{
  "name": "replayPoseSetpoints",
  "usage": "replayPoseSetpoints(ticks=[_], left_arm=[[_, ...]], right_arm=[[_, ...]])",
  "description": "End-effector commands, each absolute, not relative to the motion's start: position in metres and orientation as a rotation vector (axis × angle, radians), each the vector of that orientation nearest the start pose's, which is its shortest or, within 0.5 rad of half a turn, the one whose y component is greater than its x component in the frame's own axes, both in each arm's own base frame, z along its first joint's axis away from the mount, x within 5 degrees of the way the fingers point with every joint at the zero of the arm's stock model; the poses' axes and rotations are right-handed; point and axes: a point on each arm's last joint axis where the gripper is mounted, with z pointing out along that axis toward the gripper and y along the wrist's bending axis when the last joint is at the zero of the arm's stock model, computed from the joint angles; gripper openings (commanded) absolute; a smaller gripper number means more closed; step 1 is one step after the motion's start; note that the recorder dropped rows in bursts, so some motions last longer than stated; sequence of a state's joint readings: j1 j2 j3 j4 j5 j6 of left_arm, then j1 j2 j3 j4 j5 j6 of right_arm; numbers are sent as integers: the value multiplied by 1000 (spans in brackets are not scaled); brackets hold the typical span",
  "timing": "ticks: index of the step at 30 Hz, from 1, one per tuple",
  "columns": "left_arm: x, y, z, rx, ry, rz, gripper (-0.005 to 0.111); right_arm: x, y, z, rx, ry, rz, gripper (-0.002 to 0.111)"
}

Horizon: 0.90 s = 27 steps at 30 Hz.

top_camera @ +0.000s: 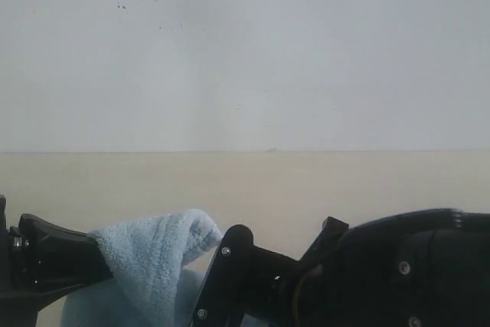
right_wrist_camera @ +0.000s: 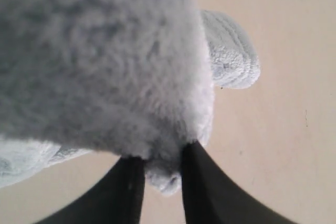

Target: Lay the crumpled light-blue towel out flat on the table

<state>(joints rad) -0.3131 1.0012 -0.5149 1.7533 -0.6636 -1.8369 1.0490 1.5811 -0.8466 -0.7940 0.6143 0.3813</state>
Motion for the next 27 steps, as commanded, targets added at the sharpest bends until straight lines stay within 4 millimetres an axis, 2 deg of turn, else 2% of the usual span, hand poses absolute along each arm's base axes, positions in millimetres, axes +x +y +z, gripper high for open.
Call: replayPoseSetpoints(ticks=[1, 4, 8, 13, 15, 19, 21, 24, 27], left_arm=[[155, -108, 269, 660, 1996, -900, 4], [155, -108, 269, 663, 1996, -904, 4], [155, -108, 269, 663, 1996, -904, 4], [155, -108, 268, 662, 1998, -905, 7], [154, -108, 266, 661, 2006, -906, 18], [148, -107, 253, 667, 2048, -931, 55], [144, -107, 246, 666, 2074, -942, 68], [138, -106, 235, 674, 2112, -972, 72], [127, -110, 234, 714, 2127, -1108, 72]], right_arm=[[180, 235, 198, -1491, 2053, -283, 8], [181, 230, 203, -1491, 2046, -343, 0], [179, 217, 221, -1458, 2041, -426, 0], [168, 202, 258, -1362, 1995, -315, 0], [162, 195, 272, -1333, 1984, -263, 0], [153, 181, 289, -1309, 1975, -226, 0], [151, 177, 293, -1300, 1981, -235, 0], [150, 175, 290, -1324, 2004, -265, 0], [149, 172, 288, -1349, 2033, -287, 0]])
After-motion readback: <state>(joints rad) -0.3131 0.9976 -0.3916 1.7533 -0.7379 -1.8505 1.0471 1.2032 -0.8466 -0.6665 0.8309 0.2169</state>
